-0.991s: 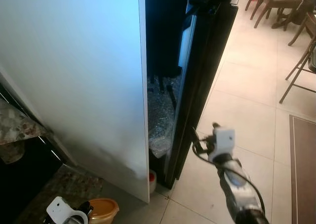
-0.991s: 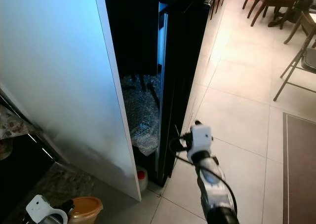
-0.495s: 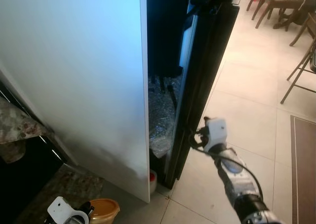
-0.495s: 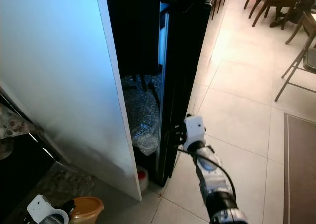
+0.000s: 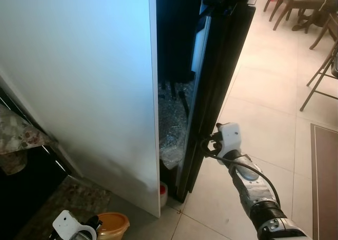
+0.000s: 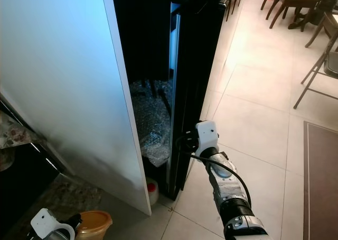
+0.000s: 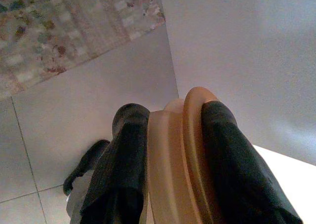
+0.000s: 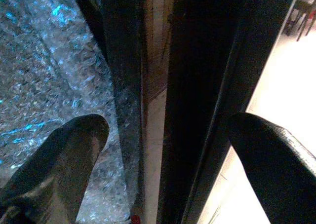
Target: Restocking fridge
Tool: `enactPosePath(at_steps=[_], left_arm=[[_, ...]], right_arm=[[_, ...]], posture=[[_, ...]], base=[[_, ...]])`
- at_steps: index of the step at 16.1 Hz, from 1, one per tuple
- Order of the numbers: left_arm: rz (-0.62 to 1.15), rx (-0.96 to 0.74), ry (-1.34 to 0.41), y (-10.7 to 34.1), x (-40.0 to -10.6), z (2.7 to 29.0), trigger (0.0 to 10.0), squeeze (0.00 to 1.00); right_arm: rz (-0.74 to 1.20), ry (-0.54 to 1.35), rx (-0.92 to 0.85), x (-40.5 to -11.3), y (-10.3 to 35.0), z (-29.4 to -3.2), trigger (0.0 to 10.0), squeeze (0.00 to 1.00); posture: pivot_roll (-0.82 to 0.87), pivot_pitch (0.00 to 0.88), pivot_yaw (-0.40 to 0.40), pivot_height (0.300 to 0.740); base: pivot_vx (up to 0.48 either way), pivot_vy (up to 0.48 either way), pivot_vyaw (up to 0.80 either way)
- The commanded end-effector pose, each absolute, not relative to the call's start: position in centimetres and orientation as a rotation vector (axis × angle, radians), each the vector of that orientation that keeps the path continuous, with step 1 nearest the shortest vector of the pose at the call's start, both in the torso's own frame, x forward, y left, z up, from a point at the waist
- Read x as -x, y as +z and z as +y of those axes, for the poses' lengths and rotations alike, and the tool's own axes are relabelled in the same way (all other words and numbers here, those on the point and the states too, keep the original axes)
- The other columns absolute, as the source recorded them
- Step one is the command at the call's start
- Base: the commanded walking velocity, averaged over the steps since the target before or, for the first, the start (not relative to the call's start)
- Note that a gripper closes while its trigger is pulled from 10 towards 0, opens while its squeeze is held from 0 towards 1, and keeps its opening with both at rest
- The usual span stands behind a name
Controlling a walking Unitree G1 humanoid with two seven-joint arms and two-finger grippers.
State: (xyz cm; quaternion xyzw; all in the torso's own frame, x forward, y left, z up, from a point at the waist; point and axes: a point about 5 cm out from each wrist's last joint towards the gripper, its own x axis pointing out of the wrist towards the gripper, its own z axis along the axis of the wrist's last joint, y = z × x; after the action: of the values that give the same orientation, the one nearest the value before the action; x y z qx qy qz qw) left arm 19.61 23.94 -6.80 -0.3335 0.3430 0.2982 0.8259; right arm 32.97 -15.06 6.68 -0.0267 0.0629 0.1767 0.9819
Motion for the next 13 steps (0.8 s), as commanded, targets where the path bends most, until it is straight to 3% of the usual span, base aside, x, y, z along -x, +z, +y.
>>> enactPosePath(at_steps=[1,13], left_arm=[[0.736,0.694,0.630,-6.9,-19.5,23.9,10.0,0.00],[0.738,0.693,0.629,-6.9,-19.5,23.9,10.0,0.00]], right_arm=[[0.122,0.360,0.054,-33.4,7.0,-14.9,10.0,0.00],[0.071,0.273,0.103,-34.8,8.4,-15.1,10.0,0.00]], posture=[[-0.01,0.017,0.009,0.740],[-0.02,0.008,0.012,0.740]], base=[[0.000,0.000,0.00],[0.000,0.000,0.00]])
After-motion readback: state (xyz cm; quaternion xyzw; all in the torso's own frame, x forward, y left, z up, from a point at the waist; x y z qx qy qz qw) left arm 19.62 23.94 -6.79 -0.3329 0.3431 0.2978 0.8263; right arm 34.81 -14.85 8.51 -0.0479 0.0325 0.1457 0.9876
